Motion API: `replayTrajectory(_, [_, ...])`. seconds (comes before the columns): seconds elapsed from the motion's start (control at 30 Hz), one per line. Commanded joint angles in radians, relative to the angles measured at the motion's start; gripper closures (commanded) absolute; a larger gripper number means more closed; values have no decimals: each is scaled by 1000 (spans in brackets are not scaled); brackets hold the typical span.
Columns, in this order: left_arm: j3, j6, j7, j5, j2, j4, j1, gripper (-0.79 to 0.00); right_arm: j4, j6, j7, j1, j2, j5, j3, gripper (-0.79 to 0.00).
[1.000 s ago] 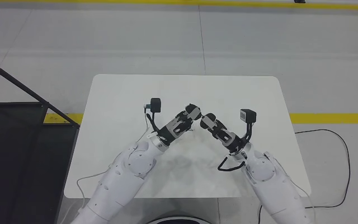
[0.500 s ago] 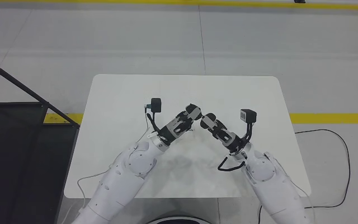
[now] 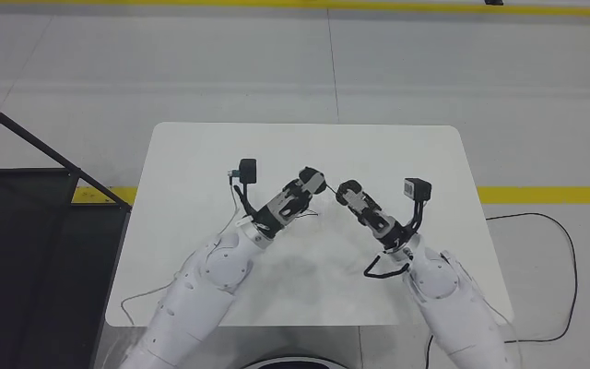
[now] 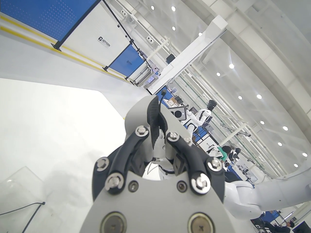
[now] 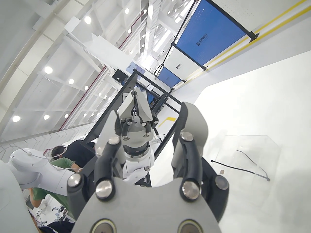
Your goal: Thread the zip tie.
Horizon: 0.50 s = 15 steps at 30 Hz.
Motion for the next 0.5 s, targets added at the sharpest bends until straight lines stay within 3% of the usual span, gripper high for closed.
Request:
replayTrajectory(0.0, [-29, -1, -8, 10, 7, -26, 22, 0, -12, 6, -8, -8, 3, -26, 19, -785])
replayTrajectory(0.2, [-145, -19, -43, 8, 32, -115, 120, 0, -81, 49, -1, -45, 11, -124, 57, -785])
replayTrajectory(0.47, [-282, -33, -124, -27, 60, -167, 221, 0, -92, 60, 10, -52, 13, -129, 65, -785])
